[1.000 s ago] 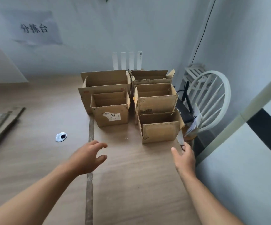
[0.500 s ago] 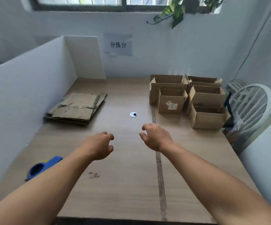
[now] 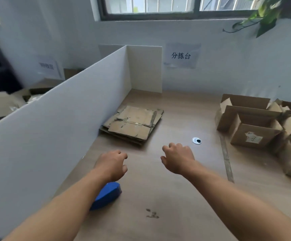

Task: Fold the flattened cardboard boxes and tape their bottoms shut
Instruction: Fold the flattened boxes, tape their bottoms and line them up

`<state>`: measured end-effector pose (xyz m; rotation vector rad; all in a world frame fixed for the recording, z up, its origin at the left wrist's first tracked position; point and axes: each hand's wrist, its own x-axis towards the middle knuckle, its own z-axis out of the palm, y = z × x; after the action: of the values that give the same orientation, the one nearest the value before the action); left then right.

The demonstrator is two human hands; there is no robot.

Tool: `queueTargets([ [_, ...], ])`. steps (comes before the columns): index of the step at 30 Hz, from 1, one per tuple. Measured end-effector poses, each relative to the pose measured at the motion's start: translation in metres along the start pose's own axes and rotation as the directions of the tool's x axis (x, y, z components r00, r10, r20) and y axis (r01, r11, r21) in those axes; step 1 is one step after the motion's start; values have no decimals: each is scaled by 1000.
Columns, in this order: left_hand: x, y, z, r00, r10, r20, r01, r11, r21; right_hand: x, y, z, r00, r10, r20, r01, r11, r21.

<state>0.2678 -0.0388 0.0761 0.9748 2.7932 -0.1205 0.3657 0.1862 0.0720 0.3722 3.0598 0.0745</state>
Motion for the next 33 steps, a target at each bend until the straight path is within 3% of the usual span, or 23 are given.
queueTargets([
  [8,94,-87,-4,998,-39,42,40,999,-9,120,-41,26,991,-69,111,61,995,72],
  [13,159,-128,17,996,26,88,-28,999,25,187,-73,50,982,-91,165,82,995,61],
  [22,272,-170,57,994,34,104,-32,999,-26,307,-114,105,974,90,207,-121,983,140],
  [25,286,-185,58,998,14,53,-10,998,-61,328,-123,123,958,136,253,-181,970,164],
  [29,285,-191,52,999,7,44,-2,994,-112,326,-130,130,953,91,290,-126,986,107],
  [33,282,-185,36,999,-2,38,9,984,-176,305,-115,100,981,76,179,-89,994,64],
])
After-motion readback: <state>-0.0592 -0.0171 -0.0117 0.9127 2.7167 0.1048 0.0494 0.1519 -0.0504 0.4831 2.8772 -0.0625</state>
